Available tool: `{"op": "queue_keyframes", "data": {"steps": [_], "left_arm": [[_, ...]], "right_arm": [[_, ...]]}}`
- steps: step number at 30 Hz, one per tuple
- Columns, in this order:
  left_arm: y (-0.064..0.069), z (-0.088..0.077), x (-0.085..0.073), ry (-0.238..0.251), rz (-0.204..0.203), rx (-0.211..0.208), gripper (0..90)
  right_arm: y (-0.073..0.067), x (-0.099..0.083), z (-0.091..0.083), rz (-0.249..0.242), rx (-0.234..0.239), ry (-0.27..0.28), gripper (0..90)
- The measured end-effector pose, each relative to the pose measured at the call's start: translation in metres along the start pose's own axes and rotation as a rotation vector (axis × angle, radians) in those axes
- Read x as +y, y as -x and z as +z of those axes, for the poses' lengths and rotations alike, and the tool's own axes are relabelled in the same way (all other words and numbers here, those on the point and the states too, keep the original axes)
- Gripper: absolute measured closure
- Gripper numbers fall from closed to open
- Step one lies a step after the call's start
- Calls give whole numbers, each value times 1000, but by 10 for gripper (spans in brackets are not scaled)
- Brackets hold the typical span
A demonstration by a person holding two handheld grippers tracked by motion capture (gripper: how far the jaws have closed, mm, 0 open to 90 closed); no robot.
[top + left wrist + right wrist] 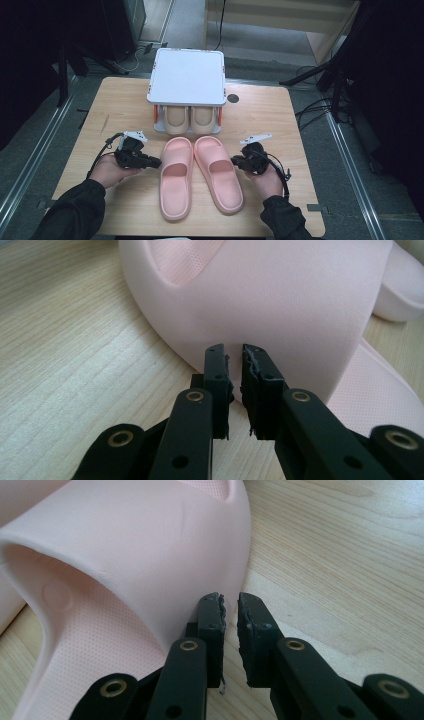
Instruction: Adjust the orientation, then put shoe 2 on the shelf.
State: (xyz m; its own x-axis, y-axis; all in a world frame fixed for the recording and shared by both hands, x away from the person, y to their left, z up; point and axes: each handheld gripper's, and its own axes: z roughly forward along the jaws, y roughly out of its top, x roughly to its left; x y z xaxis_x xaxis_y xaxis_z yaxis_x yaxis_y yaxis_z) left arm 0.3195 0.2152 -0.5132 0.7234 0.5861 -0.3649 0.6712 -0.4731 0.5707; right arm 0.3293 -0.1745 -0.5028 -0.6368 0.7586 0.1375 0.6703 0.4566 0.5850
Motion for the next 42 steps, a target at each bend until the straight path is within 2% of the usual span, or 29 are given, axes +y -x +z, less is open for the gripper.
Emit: {"op": "queue_keyframes", "data": {"steps": [2, 5, 7, 8, 11, 14, 15, 18, 21, 25, 27, 31, 37, 42], "left_arm": [[2, 2, 1, -1, -3, -9, 806], [4, 4, 1, -6, 13, -14, 803], [5, 4, 2, -12, 20, -11, 801], [5, 4, 2, -13, 15, -14, 800], [5, 4, 2, -12, 8, -17, 794], [5, 2, 2, -10, 7, 2, 775], [5, 1, 2, 1, -5, 0, 764], [3, -6, 2, 39, -22, 8, 729], [3, -14, 2, 79, -45, 12, 692], [4, -22, 4, 109, -37, 21, 644], [4, -24, 6, 102, -36, 26, 627], [3, -26, 7, 98, -41, 34, 596], [4, -30, 7, 99, -51, 48, 536], [4, -33, 9, 103, -45, 46, 514]], "right_arm": [[-2, 0, 2, -3, 2, 3, 818], [-5, -1, 4, 2, 26, 0, 817], [-9, -1, 6, -7, 27, -1, 821], [-9, 0, 6, -16, 24, 3, 822], [-7, -1, 6, 7, 39, 3, 821], [-5, -1, 6, 17, 45, 5, 807], [-5, -1, 6, 17, 43, 8, 796], [-4, -1, 2, 7, 45, 44, 720], [-3, 0, -7, -6, 47, 105, 683], [-2, 0, -19, 7, 88, 175, 633], [-5, -1, -24, 11, 85, 190, 615], [-13, -4, -33, -17, 67, 209, 611], [-31, -7, -47, -19, 92, 247, 575], [-52, -12, -49, -22, 114, 254, 548]]}}
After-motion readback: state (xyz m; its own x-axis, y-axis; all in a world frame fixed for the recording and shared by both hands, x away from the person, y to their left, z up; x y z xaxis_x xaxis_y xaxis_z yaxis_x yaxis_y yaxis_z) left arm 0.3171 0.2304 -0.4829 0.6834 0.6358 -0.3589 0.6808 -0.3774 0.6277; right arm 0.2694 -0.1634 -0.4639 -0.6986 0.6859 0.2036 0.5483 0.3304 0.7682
